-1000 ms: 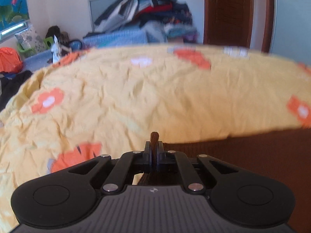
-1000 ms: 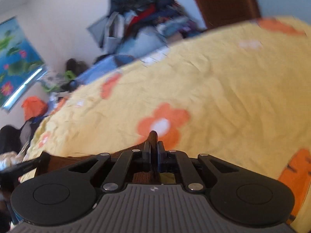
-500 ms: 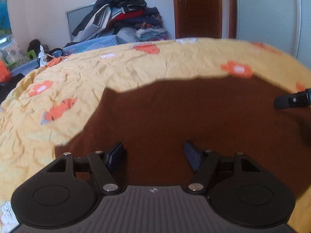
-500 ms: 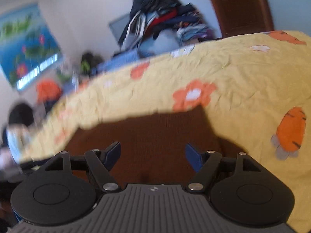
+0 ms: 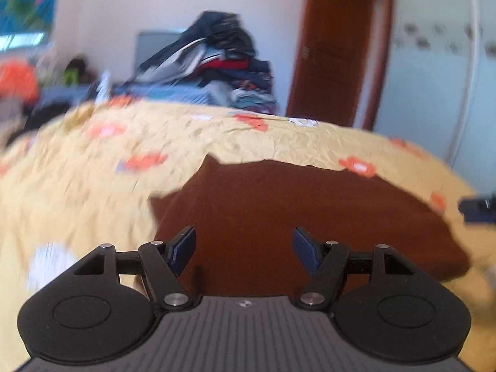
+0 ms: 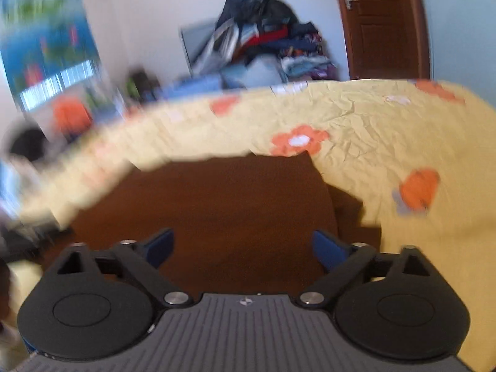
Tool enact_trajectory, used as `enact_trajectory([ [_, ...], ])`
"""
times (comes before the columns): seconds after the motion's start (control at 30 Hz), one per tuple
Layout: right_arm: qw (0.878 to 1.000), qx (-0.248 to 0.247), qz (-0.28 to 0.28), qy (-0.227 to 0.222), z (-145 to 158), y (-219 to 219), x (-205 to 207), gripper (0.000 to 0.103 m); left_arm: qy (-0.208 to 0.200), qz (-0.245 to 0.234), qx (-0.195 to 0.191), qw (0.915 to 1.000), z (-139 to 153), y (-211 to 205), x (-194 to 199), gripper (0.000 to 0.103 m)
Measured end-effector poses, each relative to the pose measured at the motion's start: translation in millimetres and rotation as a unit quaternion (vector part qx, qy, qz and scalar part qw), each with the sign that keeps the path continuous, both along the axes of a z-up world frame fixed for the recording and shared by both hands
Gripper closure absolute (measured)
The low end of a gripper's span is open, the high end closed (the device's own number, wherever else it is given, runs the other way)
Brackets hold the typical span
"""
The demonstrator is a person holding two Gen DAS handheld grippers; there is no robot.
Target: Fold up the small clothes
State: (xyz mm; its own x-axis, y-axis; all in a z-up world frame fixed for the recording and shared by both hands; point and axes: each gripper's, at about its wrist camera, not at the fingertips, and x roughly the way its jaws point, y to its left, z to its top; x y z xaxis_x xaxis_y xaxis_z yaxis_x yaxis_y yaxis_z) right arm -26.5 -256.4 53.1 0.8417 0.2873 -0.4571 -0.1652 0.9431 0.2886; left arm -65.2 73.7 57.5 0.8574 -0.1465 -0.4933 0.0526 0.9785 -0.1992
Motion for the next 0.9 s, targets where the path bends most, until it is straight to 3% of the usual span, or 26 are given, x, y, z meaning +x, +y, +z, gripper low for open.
enact_trajectory([
  [0.07, 0.999, 0.045, -0.016, 0.015, -1.7, -16.7, -30.6, 0.0, 0.035, 0.048, -0.088, 0.9944, -8.5, 19.8, -25.0, 0.034],
  [0.13, 0.996, 0.058, -0.055, 0.049, -8.0, -32.0, -49.8, 0.0, 0.078, 0.077, -0.186, 0.9765, -21.9, 37.7, -39.3, 0.034],
  [0.2, 0.991, 0.066, -0.083, 0.076, -16.2, -45.3, -58.6, 0.0, 0.11, 0.072, -0.255, 0.958, -34.6, 45.6, -38.2, 0.034],
  [0.27, 0.986, 0.088, -0.099, 0.099, -25.5, -55.0, -56.0, 0.0, 0.123, 0.069, -0.302, 0.9427, -46.2, 50.6, -25.6, 0.033],
  [0.33, 0.977, 0.145, -0.086, 0.135, -39.6, -57.9, -42.6, 0.0, 0.108, 0.08, -0.331, 0.9339, -52.7, 56.3, -11.7, 0.032],
  [0.4, 0.971, 0.195, -0.066, 0.122, -48.9, -56.5, -29.9, 0.0, 0.107, 0.104, -0.35, 0.9249, -53.6, 61.0, 7.7, 0.032],
  [0.47, 0.963, 0.233, -0.054, 0.128, -51.5, -53.5, -13.7, 0.0, 0.112, 0.117, -0.343, 0.9254, -51.6, 57.2, 21.1, 0.034],
  [0.5, 0.959, 0.246, -0.044, 0.132, -53.4, -52.2, -5.9, 0.0, 0.118, 0.119, -0.325, 0.9309, -48.9, 53.7, 25.6, 0.037],
  [0.53, 0.958, 0.253, -0.036, 0.13, -54.0, -50.4, 0.3, 0.005, 0.126, 0.123, -0.3, 0.9377, -45.2, 49.1, 30.0, 0.047],
  [0.57, 0.957, 0.256, -0.031, 0.13, -54.4, -50.2, 5.5, 0.019, 0.134, 0.128, -0.276, 0.9429, -43.6, 44.4, 32.8, 0.07],
  [0.6, 0.956, 0.259, -0.027, 0.137, -54.7, -51.5, 10.0, 0.032, 0.146, 0.129, -0.256, 0.9468, -44.7, 41.2, 36.6, 0.083],
  [0.63, 0.953, 0.261, -0.025, 0.154, -57.2, -53.0, 14.5, 0.072, 0.152, 0.125, -0.25, 0.9479, -47.9, 41.6, 38.5, 0.093],
  [0.67, 0.949, 0.265, -0.019, 0.172, -59.5, -52.9, 17.5, 0.08, 0.152, 0.125, -0.258, 0.946, -49.7, 45.1, 36.0, 0.095],
  [0.73, 0.949, 0.262, -0.007, 0.174, -64.8, -53.6, 17.3, 0.081, 0.157, 0.125, -0.262, 0.9438, -47.2, 48.5, 34.1, 0.097],
  [0.9, 0.959, 0.245, 0.029, 0.14, -44.5, -57.5, -14.6, 0.083, 0.141, 0.094, -0.247, 0.954, -18.2, 54.5, 4.3, 0.098],
])
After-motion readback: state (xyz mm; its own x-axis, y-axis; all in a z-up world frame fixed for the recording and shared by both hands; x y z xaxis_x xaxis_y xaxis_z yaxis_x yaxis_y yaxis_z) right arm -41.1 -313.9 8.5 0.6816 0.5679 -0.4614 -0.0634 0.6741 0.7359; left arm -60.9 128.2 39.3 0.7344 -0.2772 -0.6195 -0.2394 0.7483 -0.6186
